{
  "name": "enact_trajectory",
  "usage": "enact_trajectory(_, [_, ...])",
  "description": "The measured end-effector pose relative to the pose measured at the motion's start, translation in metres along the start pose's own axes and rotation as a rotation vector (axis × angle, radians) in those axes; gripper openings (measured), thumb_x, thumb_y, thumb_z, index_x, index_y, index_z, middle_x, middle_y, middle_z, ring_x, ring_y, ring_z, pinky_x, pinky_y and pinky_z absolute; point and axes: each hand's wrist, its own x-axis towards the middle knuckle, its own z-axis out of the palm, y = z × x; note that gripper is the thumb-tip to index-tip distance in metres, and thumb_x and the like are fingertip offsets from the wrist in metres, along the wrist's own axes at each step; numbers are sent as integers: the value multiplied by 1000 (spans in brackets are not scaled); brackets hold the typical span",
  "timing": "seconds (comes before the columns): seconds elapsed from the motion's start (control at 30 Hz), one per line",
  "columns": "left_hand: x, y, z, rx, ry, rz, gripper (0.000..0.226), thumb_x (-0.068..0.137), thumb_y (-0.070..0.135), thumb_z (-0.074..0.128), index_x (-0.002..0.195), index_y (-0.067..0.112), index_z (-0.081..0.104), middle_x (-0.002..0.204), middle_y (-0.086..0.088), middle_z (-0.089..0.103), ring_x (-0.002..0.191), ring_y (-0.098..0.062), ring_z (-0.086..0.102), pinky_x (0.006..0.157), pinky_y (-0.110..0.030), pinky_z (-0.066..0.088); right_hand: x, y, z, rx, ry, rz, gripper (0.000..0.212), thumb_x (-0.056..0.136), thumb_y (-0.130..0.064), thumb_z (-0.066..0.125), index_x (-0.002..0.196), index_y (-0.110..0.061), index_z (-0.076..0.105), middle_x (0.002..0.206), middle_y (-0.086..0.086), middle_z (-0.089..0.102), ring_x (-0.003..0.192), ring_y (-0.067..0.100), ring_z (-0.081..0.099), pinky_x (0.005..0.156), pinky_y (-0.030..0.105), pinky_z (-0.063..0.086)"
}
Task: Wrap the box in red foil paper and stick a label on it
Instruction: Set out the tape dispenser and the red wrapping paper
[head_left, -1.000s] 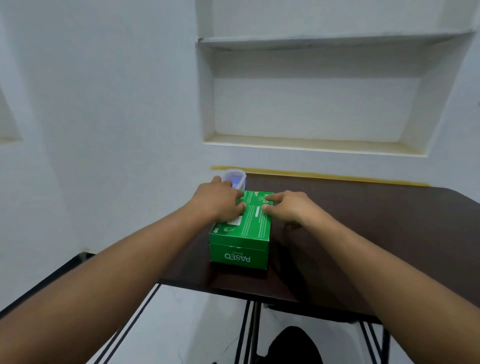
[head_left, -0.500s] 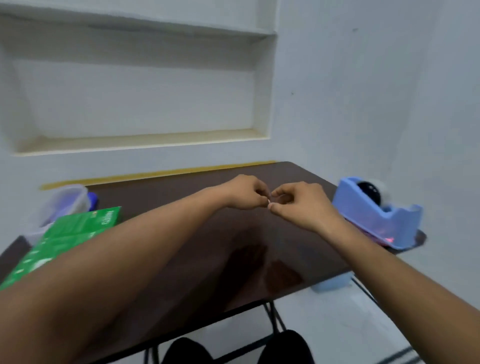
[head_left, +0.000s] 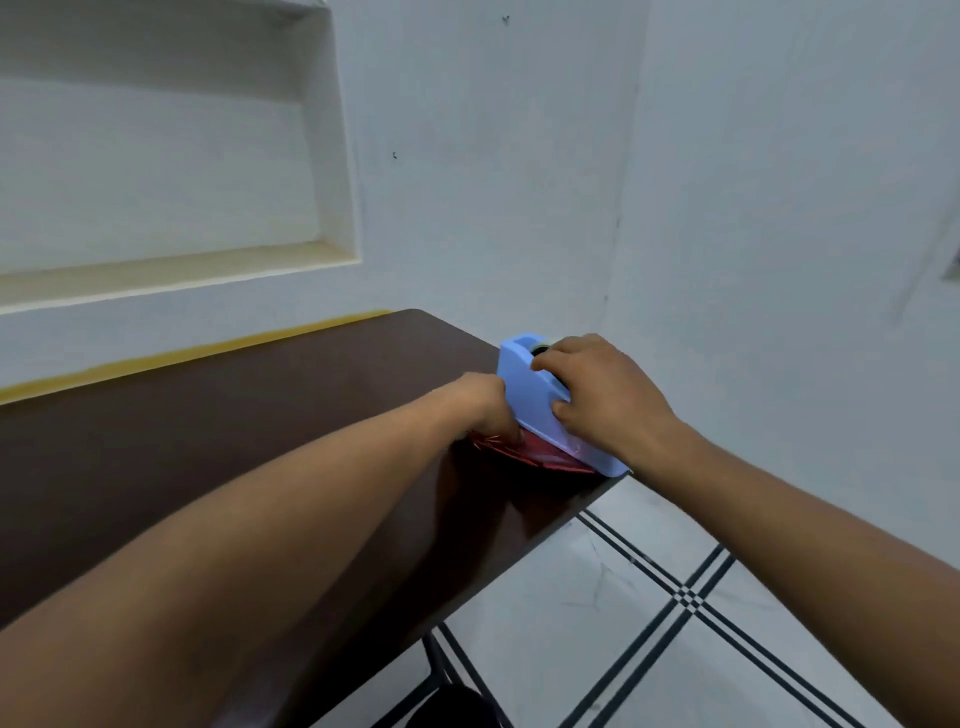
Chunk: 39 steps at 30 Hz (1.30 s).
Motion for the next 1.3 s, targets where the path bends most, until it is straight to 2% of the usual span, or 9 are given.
enact_trajectory(0.1, [4,-1,-9,8,-9,-4,41,87,48,78,90,16,54,84,0,53,68,-17,52,67,-30,44,14,8,0,-94,40,-31,56,80,-20,70,135,-28,59,127,-7,58,113,23,45,79,37,46])
enact_trajectory(0.23, [5,-4,-10,44,33,59,37,87,43,78,97,13,60,102,-3,64,80,-20,61,66,-30,50,30,10,2,-31,32,17,75,70,-27,79,136,-29,44,131,-2,42,101,24,46,63,31,41])
enact_trajectory(0.3, [4,-7,-5,-13,99,84,26,87,36,78,101,15,70,110,-2,69,96,-22,67,83,-36,59,36,13,2,22,-84,110,96,65,-34,84,146,-37,32,129,2,40,96,27,52,64,32,44])
enact_trajectory(0.4, [1,-8,1,-161,204,99,20,84,38,80,86,24,67,96,0,69,85,-19,66,78,-37,60,41,20,-1,76,-340,212,116,61,-47,87,150,-54,14,115,3,53,94,30,60,71,37,53])
enact_trajectory(0.5, [1,-4,6,-169,109,103,32,82,50,81,84,23,62,95,-1,69,91,-21,66,84,-37,58,42,20,-4,98,-356,232,110,61,-47,86,146,-60,18,112,4,57,94,29,61,72,37,56])
enact_trajectory(0.7, [-5,0,-1,-93,58,116,34,89,35,77,111,9,72,116,-9,72,111,-28,66,94,-39,55,35,16,-2,257,-211,284,96,61,-37,88,142,-53,38,112,-1,58,91,23,59,59,28,45])
enact_trajectory(0.87, [-28,-33,-28,10,85,84,33,96,32,68,118,7,68,121,-10,69,113,-30,64,92,-37,52,47,-6,-15,358,-66,251,99,61,-39,88,145,-50,37,111,0,60,91,25,60,57,28,43])
enact_trajectory(1.17, [-123,-198,-84,96,512,-330,26,92,12,49,116,12,60,116,-15,59,95,-35,59,76,-41,50,92,-111,-8,429,-114,121,96,61,-37,89,144,-45,41,119,3,58,98,29,60,73,35,53])
enact_trajectory(1.3, [-165,-258,-83,-4,781,-394,14,97,18,49,105,9,56,102,-18,61,87,-38,56,73,-44,51,110,-149,4,394,-172,90,96,62,-36,90,145,-38,43,119,5,55,98,30,58,75,38,54])
